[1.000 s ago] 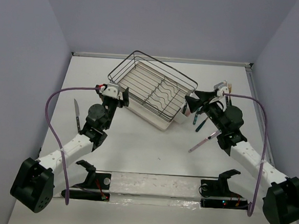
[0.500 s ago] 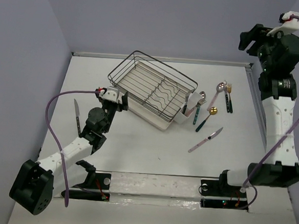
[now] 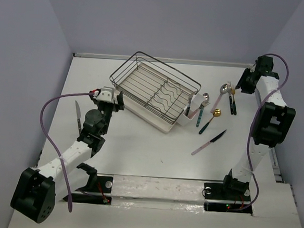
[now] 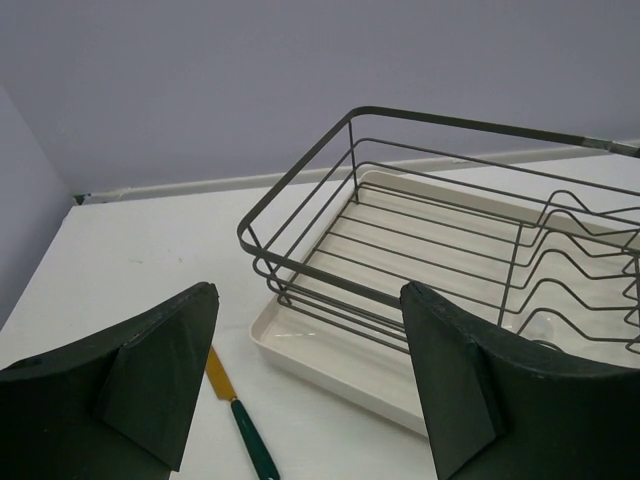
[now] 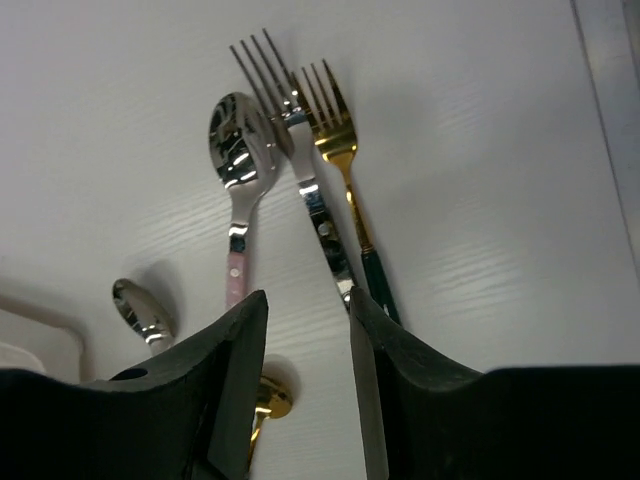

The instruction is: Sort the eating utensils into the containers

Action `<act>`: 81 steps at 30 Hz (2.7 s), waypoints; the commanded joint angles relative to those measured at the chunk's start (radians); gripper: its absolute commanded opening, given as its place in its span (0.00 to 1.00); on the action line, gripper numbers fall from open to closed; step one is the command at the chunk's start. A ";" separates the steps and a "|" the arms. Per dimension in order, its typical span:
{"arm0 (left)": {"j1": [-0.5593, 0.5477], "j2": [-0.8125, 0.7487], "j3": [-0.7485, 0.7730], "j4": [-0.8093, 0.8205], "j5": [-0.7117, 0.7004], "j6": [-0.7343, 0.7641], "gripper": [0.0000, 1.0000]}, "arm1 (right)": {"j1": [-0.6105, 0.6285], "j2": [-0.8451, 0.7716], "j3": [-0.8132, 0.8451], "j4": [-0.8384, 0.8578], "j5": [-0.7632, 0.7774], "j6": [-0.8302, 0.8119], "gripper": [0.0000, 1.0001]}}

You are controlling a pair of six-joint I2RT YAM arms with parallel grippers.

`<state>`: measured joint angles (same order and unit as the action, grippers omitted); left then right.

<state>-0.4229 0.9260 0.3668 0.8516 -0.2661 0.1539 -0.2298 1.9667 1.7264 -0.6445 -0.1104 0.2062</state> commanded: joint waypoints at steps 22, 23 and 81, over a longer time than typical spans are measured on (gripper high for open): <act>0.090 0.059 0.034 0.023 0.011 -0.045 0.85 | -0.057 0.213 0.021 -0.029 0.021 -0.099 0.35; 0.090 0.056 0.032 0.023 0.013 -0.045 0.85 | -0.057 0.219 0.019 -0.029 0.025 -0.100 0.35; 0.099 -0.064 -0.023 0.029 0.050 -0.039 0.84 | 0.690 -0.899 -1.020 1.416 -0.262 -0.111 0.00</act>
<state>-0.3294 0.8818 0.3534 0.8242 -0.2211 0.1173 0.4267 1.1179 0.7765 0.5888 -0.4549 0.0864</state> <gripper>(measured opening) 0.847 0.051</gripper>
